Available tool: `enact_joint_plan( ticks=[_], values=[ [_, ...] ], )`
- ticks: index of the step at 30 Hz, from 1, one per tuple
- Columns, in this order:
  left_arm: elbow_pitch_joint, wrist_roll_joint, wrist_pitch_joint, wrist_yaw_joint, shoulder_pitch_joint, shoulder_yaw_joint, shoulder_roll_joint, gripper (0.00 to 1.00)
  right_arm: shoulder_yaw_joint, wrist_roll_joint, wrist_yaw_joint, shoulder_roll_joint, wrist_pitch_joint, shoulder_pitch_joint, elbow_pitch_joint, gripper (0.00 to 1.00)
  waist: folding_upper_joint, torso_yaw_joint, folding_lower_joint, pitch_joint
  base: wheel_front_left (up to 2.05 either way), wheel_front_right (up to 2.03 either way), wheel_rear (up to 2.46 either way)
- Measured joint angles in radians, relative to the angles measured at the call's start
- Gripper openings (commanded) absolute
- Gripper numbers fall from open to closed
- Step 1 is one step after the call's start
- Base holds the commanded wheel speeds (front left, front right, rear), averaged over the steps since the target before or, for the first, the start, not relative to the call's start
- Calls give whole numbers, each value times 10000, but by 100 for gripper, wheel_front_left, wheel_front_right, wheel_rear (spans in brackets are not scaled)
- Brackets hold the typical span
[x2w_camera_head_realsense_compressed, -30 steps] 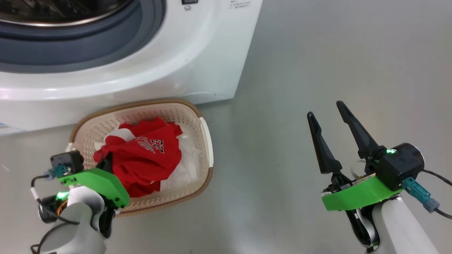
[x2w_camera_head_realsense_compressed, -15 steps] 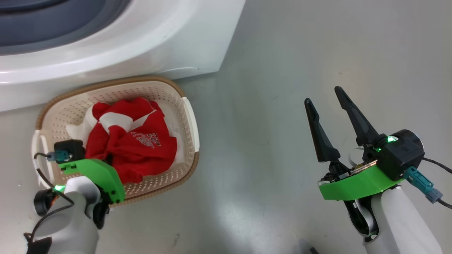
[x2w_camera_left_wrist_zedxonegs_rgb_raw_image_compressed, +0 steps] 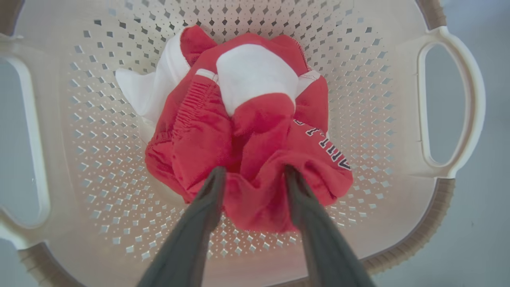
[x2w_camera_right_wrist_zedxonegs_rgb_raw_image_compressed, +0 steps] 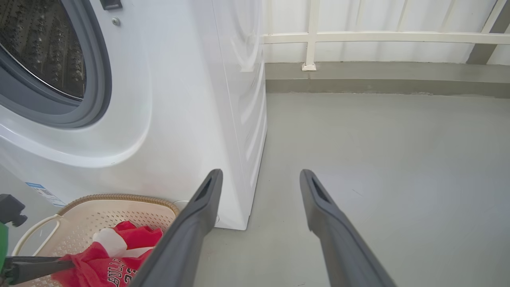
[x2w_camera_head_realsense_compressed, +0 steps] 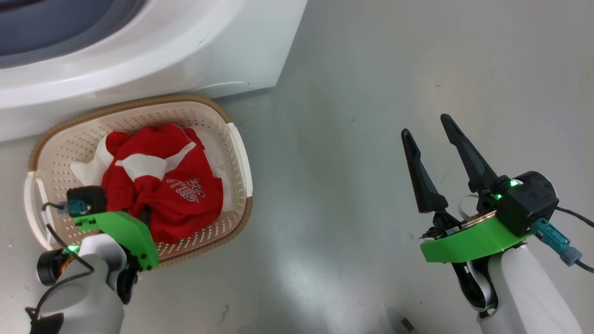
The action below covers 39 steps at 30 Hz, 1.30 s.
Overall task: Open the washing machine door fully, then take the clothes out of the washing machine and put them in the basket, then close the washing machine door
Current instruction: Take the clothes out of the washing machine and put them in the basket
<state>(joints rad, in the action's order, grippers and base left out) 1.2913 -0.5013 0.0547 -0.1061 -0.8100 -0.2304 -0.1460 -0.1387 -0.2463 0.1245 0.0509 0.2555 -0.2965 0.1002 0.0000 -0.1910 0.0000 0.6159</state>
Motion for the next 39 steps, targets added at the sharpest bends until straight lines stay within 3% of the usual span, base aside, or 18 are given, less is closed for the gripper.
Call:
enact_joint_plan(
  ticks=[11,18,26,39],
  values=[
    [-251,-121,1402,-178,-118,-13,33,100,81,105,0,0,0,6,174,100,0,318,0,-602,0,0,0],
    [-1346,-186,1939,-188,-7,-12,65,100,261,290,0,2,0,94,288,100,0,576,0,-1179,0,0,0],
    [-4905,113,1948,-155,1639,719,40,100,297,385,0,0,0,493,416,100,0,835,0,-2063,0,0,0],
    [-9890,1559,1950,366,4939,1561,125,100,639,723,0,0,0,1129,639,100,0,1093,0,-3931,0,0,0]
  ],
)
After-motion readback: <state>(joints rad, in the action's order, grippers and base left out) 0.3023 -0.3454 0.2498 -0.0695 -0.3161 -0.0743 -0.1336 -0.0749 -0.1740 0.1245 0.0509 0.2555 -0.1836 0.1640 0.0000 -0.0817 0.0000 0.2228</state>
